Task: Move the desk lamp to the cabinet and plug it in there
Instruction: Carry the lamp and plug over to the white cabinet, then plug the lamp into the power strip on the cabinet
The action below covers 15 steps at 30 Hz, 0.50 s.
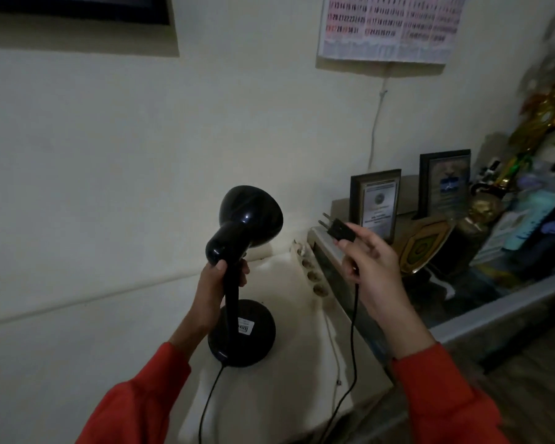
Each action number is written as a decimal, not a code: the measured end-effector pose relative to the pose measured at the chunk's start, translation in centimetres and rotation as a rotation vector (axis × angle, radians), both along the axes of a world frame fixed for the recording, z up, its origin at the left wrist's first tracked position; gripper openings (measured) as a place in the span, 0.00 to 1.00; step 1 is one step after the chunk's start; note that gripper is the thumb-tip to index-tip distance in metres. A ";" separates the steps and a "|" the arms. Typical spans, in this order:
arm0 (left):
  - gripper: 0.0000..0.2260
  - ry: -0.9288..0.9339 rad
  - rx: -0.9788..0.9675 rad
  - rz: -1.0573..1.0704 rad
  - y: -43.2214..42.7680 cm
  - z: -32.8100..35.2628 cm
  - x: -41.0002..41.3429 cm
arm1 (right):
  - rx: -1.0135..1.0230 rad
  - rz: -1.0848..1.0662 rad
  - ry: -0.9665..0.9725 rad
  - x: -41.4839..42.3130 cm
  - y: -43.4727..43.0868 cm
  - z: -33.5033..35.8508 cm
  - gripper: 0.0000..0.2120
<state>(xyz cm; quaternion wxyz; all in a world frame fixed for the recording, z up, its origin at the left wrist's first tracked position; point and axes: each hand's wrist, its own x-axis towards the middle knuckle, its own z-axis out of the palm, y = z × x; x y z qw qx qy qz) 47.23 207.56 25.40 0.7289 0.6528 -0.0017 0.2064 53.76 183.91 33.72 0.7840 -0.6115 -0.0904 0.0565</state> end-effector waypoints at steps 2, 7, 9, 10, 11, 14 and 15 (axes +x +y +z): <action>0.21 0.008 0.013 -0.025 0.7 -0.6 1.0 | 0.044 -0.021 -0.011 0.5 0.7 0.5 0.13; 0.23 -0.010 0.006 -0.069 1.1 -1.3 2.5 | 0.137 -0.031 -0.077 1.6 2.0 2.9 0.13; 0.23 -0.019 0.029 -0.087 1.2 -1.0 3.0 | 0.160 -0.040 -0.119 2.1 2.5 3.9 0.14; 0.23 -0.021 0.035 -0.095 1.2 -0.9 3.2 | 0.175 -0.047 -0.138 2.3 2.7 4.5 0.14; 0.23 -0.025 0.026 -0.099 1.3 -0.7 3.5 | 0.194 -0.056 -0.156 2.6 2.9 5.0 0.14; 0.29 -0.054 -0.019 -0.106 1.4 -0.1 4.1 | 0.259 -0.068 -0.223 3.5 3.3 6.6 0.14; 0.32 -0.062 -0.020 -0.115 1.4 0.0 4.2 | 0.276 -0.071 -0.251 3.9 3.3 7.1 0.13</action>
